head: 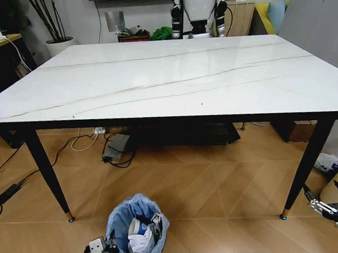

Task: Pick up the trash bin and place the trash from the table into it.

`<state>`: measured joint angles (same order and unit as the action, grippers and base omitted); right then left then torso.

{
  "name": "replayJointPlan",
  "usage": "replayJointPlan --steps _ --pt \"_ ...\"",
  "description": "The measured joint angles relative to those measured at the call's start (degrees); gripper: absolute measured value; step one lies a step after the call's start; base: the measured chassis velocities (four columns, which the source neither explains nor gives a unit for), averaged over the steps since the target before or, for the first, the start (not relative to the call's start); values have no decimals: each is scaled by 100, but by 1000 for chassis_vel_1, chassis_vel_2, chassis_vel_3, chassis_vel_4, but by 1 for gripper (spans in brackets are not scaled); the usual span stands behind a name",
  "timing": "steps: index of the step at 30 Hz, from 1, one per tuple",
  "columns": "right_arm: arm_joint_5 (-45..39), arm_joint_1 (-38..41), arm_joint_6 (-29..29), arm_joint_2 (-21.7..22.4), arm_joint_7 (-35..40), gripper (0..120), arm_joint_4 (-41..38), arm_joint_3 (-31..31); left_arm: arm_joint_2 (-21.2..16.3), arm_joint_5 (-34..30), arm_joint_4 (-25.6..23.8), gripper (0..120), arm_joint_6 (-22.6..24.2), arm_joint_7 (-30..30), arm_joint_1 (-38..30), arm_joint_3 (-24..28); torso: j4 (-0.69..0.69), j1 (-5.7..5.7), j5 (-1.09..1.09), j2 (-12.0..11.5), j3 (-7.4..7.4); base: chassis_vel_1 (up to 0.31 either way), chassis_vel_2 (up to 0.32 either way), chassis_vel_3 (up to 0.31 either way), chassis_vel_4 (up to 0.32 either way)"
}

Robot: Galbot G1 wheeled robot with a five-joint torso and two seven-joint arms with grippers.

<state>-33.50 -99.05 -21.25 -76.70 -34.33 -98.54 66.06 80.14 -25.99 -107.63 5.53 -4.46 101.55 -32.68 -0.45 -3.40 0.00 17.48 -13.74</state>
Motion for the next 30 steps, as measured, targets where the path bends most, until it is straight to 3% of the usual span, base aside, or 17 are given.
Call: replayJointPlan --steps 30 --pt "0 0 0 0 0 100 0 0 22 1 -27 0 20 -16 -42 3 0 175 0 -609 432 0 0 0 0"
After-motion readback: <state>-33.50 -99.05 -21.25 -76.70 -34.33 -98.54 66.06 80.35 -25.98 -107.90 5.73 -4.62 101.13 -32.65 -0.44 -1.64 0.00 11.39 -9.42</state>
